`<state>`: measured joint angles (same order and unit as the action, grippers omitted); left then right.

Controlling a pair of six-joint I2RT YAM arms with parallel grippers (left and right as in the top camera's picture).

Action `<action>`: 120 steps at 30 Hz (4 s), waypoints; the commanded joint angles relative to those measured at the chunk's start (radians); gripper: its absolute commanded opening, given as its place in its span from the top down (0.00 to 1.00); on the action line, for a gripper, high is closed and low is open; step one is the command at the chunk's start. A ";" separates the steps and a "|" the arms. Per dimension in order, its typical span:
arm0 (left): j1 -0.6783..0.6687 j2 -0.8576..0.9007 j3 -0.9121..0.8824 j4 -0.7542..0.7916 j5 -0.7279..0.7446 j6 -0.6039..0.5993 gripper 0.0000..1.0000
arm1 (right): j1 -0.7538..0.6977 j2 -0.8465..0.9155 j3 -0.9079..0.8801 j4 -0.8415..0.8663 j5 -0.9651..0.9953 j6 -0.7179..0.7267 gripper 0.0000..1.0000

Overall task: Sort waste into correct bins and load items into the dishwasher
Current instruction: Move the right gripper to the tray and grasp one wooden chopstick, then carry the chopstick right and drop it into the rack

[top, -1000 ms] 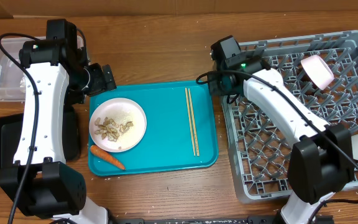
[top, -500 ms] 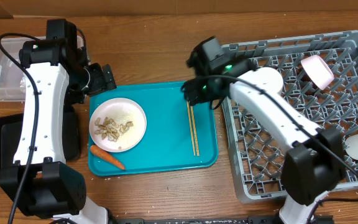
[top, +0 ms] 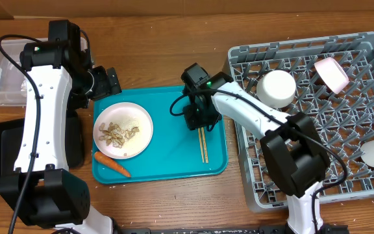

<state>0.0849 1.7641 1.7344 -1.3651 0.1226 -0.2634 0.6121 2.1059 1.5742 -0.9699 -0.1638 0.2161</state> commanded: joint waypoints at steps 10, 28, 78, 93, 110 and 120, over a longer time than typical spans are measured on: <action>-0.006 -0.019 -0.006 -0.002 0.001 -0.022 0.05 | 0.005 0.003 -0.005 -0.006 -0.006 0.024 0.57; -0.006 -0.019 -0.006 -0.003 0.001 -0.022 0.05 | 0.006 0.045 -0.004 -0.008 -0.040 0.024 0.57; -0.006 -0.019 -0.006 -0.010 0.001 -0.021 0.05 | 0.016 0.087 0.112 -0.162 0.160 0.102 0.96; -0.006 -0.019 -0.006 -0.007 0.000 -0.021 0.04 | -0.305 -0.090 0.384 -0.542 0.274 0.045 0.96; -0.006 -0.019 -0.006 0.012 0.001 -0.021 0.03 | -0.282 -0.098 0.117 -0.562 0.196 0.042 0.96; -0.006 -0.019 -0.006 0.012 0.001 -0.022 0.03 | -0.282 -0.098 0.032 -0.557 0.196 0.041 0.96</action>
<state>0.0849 1.7641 1.7344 -1.3540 0.1226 -0.2710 0.3344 2.0186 1.6199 -1.5318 0.0303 0.2596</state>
